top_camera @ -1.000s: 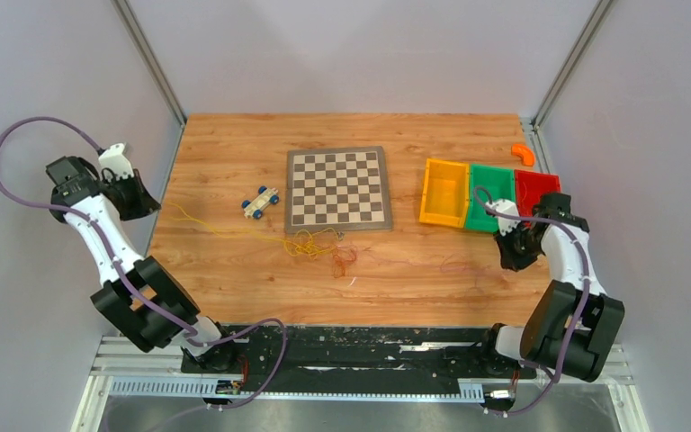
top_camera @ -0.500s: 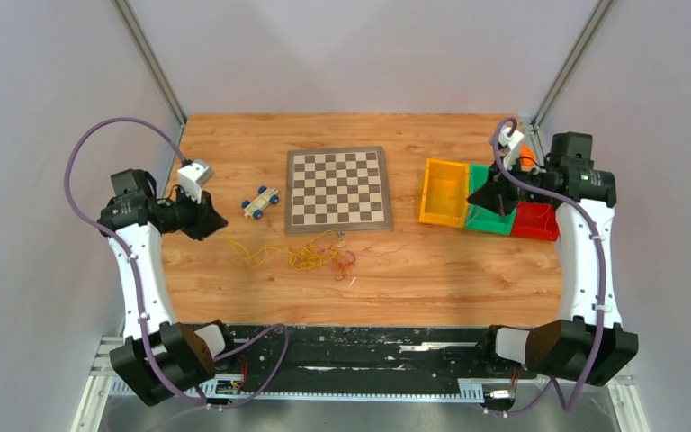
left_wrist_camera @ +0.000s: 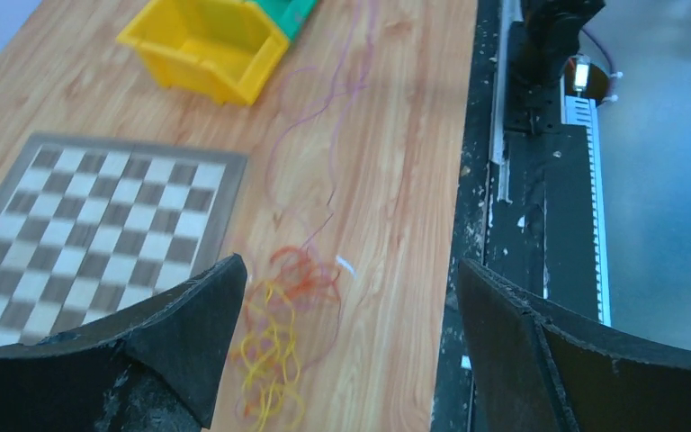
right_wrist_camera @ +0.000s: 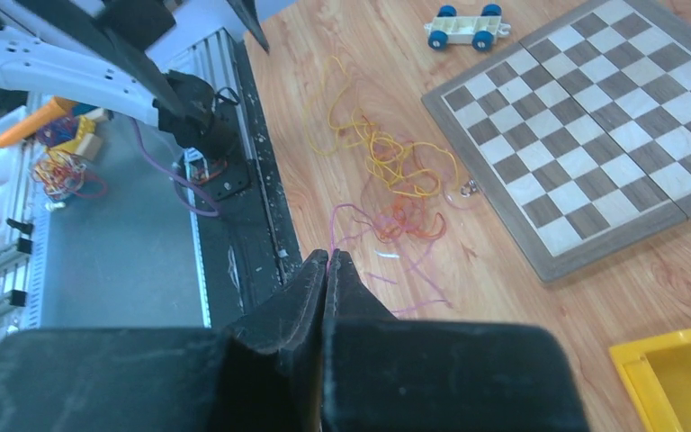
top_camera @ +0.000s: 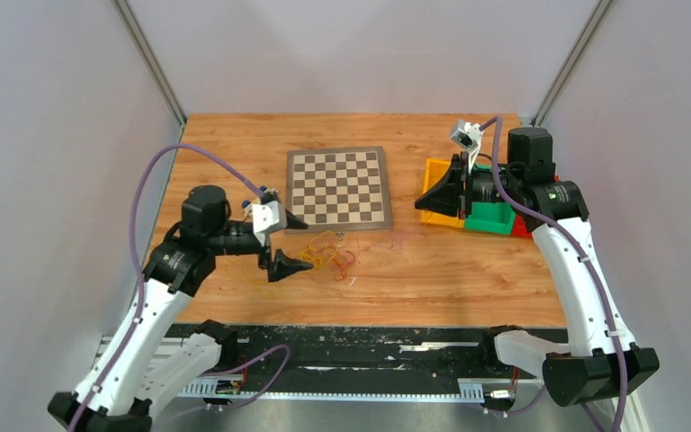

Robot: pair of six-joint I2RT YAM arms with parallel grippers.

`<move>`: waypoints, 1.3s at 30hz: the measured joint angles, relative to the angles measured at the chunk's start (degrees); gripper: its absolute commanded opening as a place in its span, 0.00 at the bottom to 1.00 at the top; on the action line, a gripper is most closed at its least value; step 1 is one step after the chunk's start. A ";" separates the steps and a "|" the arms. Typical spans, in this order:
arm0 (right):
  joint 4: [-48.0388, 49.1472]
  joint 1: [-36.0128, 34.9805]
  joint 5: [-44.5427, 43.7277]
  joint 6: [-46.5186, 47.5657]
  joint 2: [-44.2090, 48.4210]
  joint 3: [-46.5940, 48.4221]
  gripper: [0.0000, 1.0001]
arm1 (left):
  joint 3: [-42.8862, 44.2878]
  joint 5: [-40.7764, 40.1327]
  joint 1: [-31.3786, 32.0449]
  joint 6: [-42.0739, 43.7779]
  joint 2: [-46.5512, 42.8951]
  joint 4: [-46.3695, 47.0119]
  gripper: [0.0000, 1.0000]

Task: Untangle the cables

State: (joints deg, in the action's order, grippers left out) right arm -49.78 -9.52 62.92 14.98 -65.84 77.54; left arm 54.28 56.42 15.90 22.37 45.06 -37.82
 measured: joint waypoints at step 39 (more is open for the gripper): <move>4.87 -1.33 -8.35 -0.11 3.56 -12.24 0.45 | 6.67 -12.68 22.38 -0.83 29.03 25.14 0.00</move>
State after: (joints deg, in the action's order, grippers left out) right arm -44.91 -10.85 54.57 14.87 -62.28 65.30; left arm 60.95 43.75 38.28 21.54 74.08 -12.69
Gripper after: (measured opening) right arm 0.150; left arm 0.008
